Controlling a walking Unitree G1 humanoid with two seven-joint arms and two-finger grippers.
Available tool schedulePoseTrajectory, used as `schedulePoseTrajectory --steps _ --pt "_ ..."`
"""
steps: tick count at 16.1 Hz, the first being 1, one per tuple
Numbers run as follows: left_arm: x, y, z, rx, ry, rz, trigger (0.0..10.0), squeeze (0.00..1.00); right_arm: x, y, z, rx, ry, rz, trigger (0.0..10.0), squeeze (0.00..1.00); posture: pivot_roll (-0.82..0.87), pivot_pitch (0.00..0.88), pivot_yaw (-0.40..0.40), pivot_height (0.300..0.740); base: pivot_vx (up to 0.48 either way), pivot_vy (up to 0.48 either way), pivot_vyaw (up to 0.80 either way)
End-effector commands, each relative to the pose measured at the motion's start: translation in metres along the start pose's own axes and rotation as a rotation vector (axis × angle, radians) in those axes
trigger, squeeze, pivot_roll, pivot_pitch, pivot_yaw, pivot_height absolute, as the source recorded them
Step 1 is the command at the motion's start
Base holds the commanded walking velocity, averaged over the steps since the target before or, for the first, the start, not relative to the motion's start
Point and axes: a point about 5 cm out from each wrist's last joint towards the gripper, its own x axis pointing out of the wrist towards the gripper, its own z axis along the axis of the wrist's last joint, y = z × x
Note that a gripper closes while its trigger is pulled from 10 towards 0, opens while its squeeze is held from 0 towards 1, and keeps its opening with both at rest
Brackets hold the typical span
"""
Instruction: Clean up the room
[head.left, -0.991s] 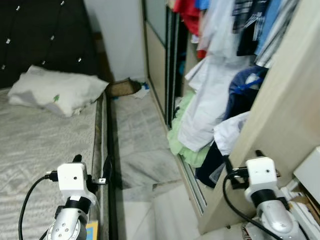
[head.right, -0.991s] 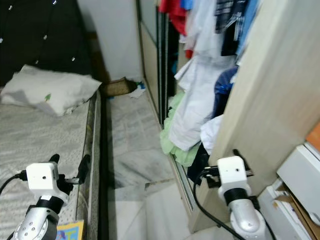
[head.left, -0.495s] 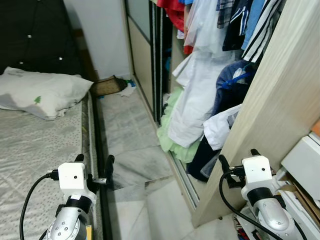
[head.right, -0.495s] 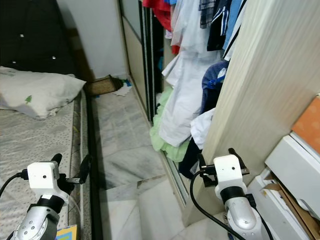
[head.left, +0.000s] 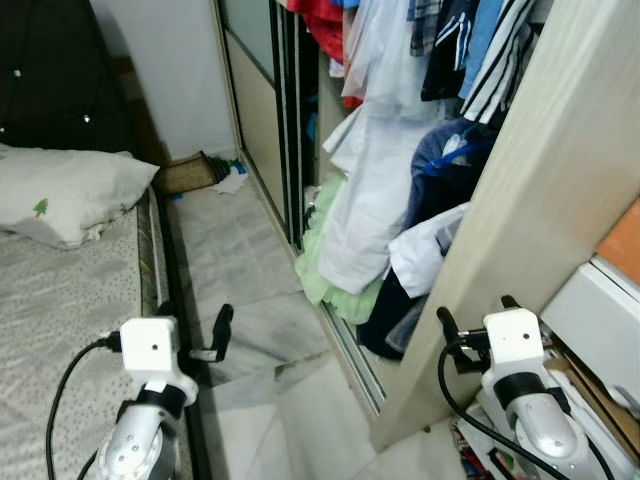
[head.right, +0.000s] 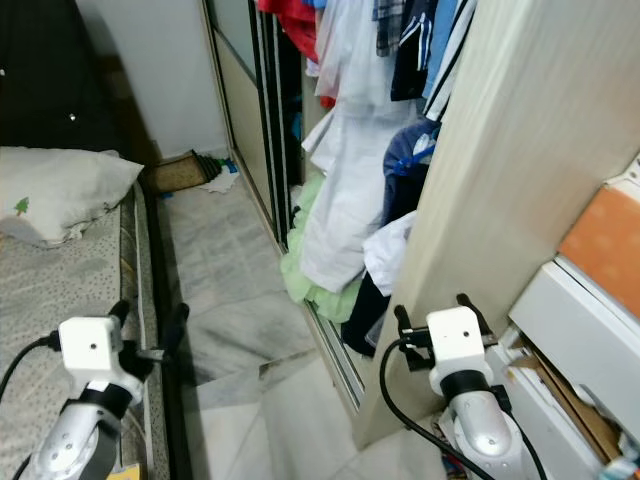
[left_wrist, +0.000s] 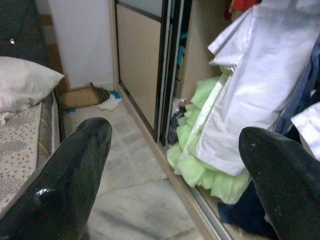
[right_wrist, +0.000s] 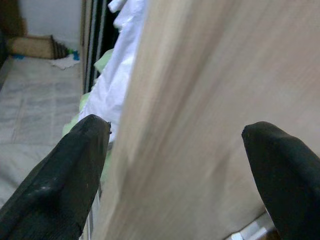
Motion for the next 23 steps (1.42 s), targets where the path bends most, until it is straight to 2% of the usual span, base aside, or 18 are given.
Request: schedulePoseTrajectory --steps 1,7,12,16,23 --pt "-0.0014 0.0026 -0.0034 0.018 0.018 0.007 10.0 0.0 0.002 0.0019 0.0017 -0.002 -0.012 0.014 10.0 0.0 -0.17 0.0 0.026 0.74 0.0 0.0 0.0" --pt "-0.0012 0.0012 -0.0043 0.022 0.025 0.002 10.0 0.0 0.0029 0.0022 0.0 0.003 -0.005 0.015 10.0 0.0 -0.17 0.0 0.023 0.74 0.0 0.0 0.0" --pt "-0.002 0.0014 -0.0062 -0.015 0.03 0.011 10.0 0.0 0.0033 0.0036 -0.0007 0.001 -0.005 0.023 10.0 0.0 -0.17 0.0 0.023 0.74 0.0 0.0 0.0" --pt "-0.0022 0.0001 -0.0058 -0.001 0.031 -0.009 10.0 0.0 0.0031 0.0038 -0.0022 -0.005 -0.002 0.027 10.0 0.0 -0.17 0.0 0.024 0.74 0.0 0.0 0.0" --pt "-0.0029 0.0002 -0.0057 -0.005 0.029 -0.011 10.0 0.0 0.0039 0.0039 -0.0037 -0.01 -0.001 0.034 10.0 0.0 -0.17 0.0 0.022 0.74 0.0 -0.336 0.0"
